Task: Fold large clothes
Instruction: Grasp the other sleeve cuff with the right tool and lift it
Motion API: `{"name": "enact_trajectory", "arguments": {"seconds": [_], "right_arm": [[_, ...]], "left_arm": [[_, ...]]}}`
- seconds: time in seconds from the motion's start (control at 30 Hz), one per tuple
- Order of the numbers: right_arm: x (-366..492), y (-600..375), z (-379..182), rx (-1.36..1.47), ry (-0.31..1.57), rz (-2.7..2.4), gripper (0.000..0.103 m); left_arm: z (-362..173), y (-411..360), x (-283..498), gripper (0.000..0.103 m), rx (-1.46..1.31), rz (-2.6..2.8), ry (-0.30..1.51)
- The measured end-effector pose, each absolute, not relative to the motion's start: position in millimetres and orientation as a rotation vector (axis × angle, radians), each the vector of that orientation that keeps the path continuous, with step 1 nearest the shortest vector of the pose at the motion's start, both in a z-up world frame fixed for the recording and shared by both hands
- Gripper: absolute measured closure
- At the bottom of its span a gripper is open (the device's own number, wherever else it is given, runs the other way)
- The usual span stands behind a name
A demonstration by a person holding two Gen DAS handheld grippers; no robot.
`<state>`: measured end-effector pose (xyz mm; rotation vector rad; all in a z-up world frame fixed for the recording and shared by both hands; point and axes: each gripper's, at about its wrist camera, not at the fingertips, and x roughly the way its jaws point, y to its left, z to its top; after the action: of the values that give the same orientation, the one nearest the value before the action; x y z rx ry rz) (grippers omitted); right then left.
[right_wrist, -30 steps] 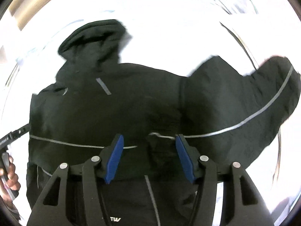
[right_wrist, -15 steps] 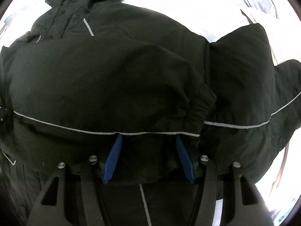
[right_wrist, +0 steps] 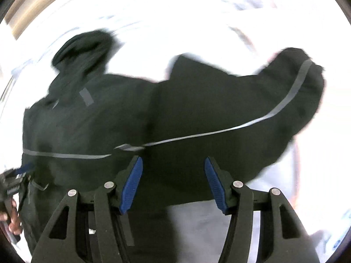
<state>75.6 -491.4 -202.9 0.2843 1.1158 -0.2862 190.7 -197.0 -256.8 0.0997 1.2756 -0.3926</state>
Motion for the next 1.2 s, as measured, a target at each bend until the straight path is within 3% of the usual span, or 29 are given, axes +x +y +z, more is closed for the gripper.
{"name": "enact_trajectory", "arguments": {"seconds": [0.47, 0.7, 0.97, 1.0, 1.03, 1.07, 1.2], "right_arm": [[79, -724, -156, 0.427, 0.944, -0.623, 0.039], [119, -748, -191, 0.459, 1.0, -0.596, 0.038], [139, -754, -221, 0.459, 1.043, -0.619, 0.03], [141, -749, -221, 0.427, 1.06, -0.613, 0.036], [142, -744, -221, 0.408, 1.077, -0.59, 0.068], [140, -739, -220, 0.418, 1.09, -0.545, 0.078], [110, -720, -181, 0.293, 1.038, -0.566, 0.083]], "left_arm": [[-237, -298, 180, 0.038, 0.211, -0.591, 1.238], [-224, -348, 198, 0.038, 0.22, -0.703, 1.177], [-238, -394, 208, 0.038, 0.241, -0.792, 1.208], [-240, -398, 208, 0.038, 0.242, -0.802, 1.215], [-243, -402, 207, 0.038, 0.244, -0.812, 1.224], [-246, -408, 208, 0.038, 0.246, -0.82, 1.232], [-250, -426, 205, 0.038, 0.234, -0.867, 1.245]]}}
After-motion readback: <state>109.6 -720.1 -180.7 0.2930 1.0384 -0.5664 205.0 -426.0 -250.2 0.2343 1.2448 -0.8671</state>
